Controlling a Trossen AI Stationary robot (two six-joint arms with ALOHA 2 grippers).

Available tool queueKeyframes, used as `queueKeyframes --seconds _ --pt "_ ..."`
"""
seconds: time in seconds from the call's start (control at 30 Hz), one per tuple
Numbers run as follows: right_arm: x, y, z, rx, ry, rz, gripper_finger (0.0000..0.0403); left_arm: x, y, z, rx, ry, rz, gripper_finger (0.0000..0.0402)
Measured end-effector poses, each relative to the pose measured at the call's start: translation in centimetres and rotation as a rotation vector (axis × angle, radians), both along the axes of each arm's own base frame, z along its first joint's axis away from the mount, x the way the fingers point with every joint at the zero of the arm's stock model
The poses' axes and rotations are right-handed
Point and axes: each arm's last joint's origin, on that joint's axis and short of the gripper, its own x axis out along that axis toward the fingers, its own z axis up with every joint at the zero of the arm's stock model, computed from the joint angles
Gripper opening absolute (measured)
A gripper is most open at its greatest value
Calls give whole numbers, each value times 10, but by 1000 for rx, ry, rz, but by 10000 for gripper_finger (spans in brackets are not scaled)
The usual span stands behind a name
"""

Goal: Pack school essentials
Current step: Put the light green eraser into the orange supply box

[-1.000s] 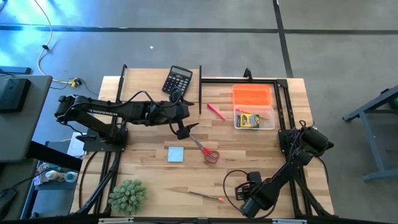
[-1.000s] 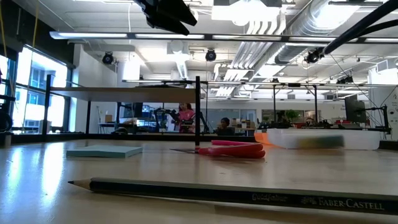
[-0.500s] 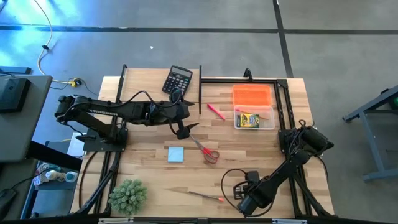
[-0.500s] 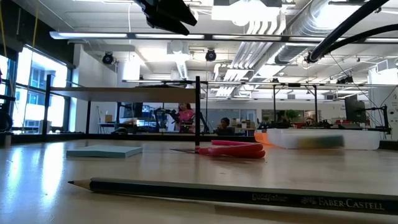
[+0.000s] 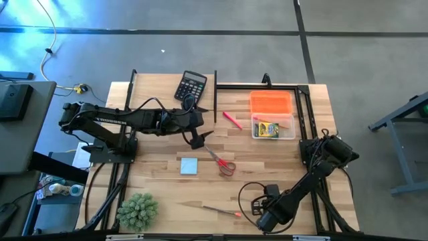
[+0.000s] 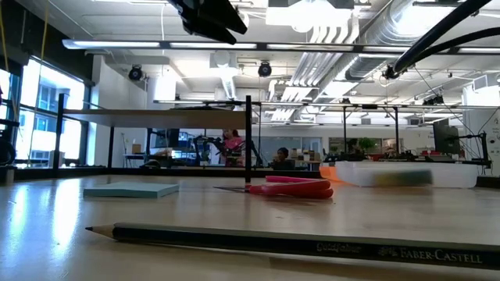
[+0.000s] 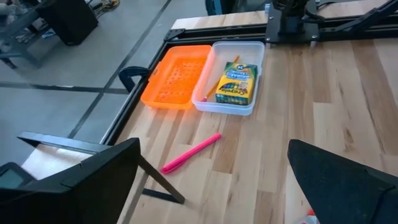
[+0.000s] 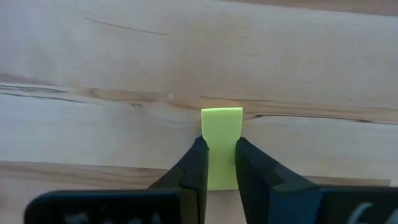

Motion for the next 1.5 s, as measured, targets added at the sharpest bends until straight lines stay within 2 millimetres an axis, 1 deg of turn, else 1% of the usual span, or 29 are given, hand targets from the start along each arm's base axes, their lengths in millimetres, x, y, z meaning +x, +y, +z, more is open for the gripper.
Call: queueKeyframes --seconds 0.1,0.17,0.3,0.53,0.63,0.8,0.97,1.07,1.33,1.5 --pt "0 -1 3 -11 -28 0 51 0 1 0 24 8 14 397" --pt "2 0 5 -7 -71 -1 50 -1 1 0 68 29 22 397" --pt "3 0 8 -11 -90 -4 50 -2 3 1 143 64 47 396" --pt "9 2 12 -7 -190 -18 50 -2 4 1 187 82 86 397" --pt "12 -2 17 -41 -260 -34 50 -3 5 1 203 86 115 397" --pt "21 -16 34 -110 -380 -64 50 -6 7 3 252 95 206 397" --pt "29 -39 55 -228 -485 -104 50 -7 8 5 288 113 227 396" --pt "30 -59 67 -312 -490 -136 50 -8 8 6 291 113 225 397" --pt "25 -121 97 -488 -352 -206 50 -7 8 5 272 106 202 397" --pt "14 -159 120 -550 -260 -200 51 -7 7 5 247 99 166 397"
